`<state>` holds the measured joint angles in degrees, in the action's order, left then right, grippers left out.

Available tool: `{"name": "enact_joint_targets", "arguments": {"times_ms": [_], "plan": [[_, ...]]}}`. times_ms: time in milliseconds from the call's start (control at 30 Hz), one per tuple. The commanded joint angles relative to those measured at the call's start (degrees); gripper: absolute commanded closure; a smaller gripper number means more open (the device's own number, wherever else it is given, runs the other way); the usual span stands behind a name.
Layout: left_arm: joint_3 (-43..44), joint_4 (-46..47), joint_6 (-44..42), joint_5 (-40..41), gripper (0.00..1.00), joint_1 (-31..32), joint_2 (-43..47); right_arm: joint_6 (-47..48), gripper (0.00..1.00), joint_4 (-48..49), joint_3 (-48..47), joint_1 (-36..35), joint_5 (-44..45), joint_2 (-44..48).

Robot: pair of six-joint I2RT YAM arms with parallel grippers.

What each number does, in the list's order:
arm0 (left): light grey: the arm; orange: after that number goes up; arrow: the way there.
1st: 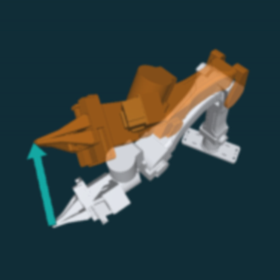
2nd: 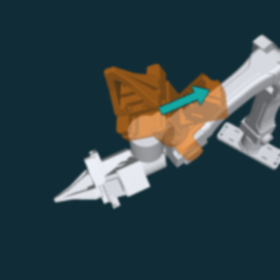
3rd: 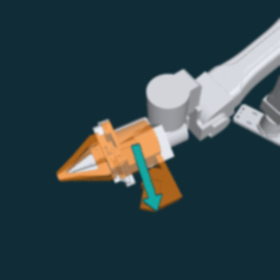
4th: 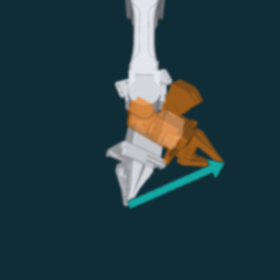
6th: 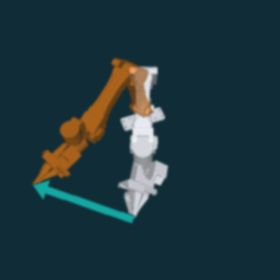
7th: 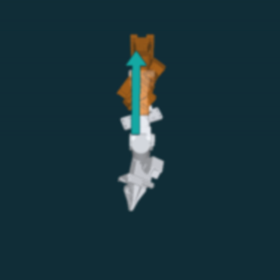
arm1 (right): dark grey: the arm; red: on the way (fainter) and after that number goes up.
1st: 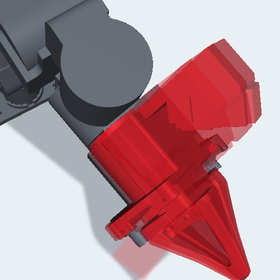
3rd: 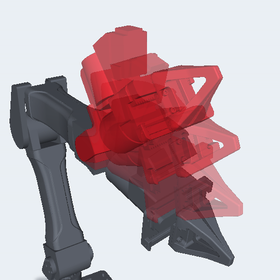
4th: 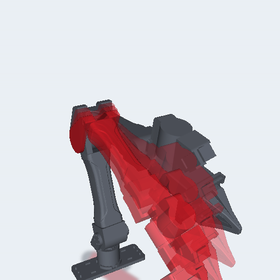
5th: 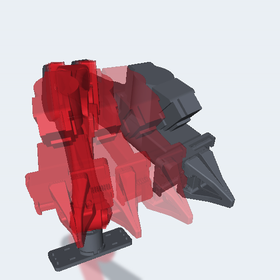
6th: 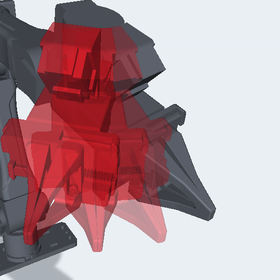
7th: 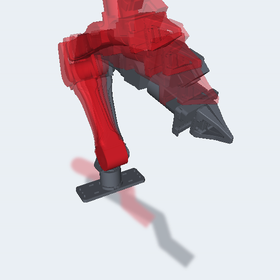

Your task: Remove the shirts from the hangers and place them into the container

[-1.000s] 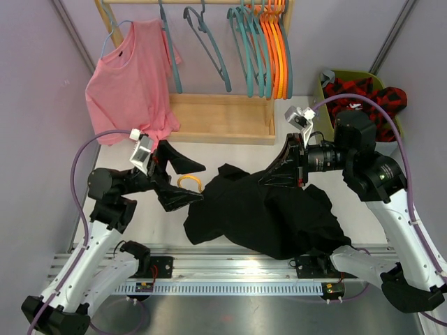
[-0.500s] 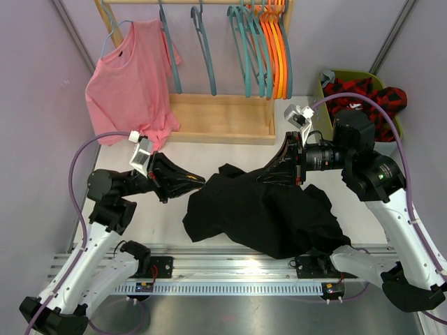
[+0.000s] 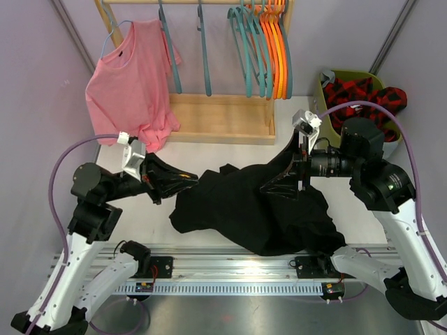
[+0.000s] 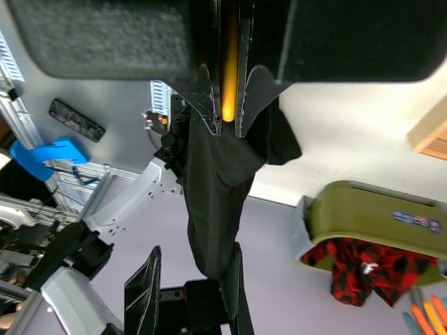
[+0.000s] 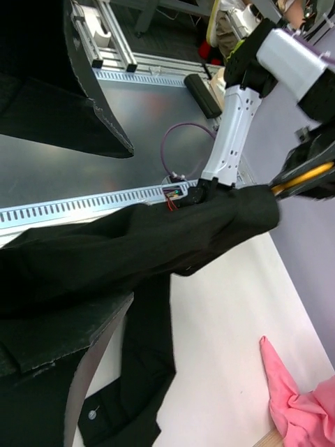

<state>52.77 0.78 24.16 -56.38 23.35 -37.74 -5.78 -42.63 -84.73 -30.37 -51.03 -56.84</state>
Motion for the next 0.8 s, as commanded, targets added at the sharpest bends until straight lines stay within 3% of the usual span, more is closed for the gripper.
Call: {"name": "enact_joint_targets", "arguments": {"times_ms": [0,200,300,333,500,667,767], "plan": [[6.5,-9.1,-8.1,5.0,1.00,-0.1,2.1,3.4,0.18,-2.5,2.1,-0.3,3.4,1.6],[11.1,-14.3,-10.1,6.7,1.00,-0.1,3.0,4.5,0.28,-3.0,5.0,-0.3,3.8,2.3],[13.3,-16.6,-11.4,7.8,1.00,-0.1,3.3,4.5,0.48,-2.6,6.2,-0.3,4.0,2.6],[14.1,-18.3,-12.0,8.6,1.00,-0.1,3.3,4.5,0.64,-3.0,6.3,-0.3,4.2,2.6],[19.8,-25.9,-17.7,13.4,1.00,-0.1,3.5,5.4,1.00,-5.4,6.4,-0.4,6.6,2.6],[25.5,-33.9,-21.3,19.2,1.00,-0.1,3.8,9.1,1.00,-8.6,5.6,-0.2,9.5,3.1],[26.9,-37.4,-22.2,27.9,1.00,-0.1,4.3,9.1,1.00,-8.6,4.8,-0.2,13.8,3.9]]}}
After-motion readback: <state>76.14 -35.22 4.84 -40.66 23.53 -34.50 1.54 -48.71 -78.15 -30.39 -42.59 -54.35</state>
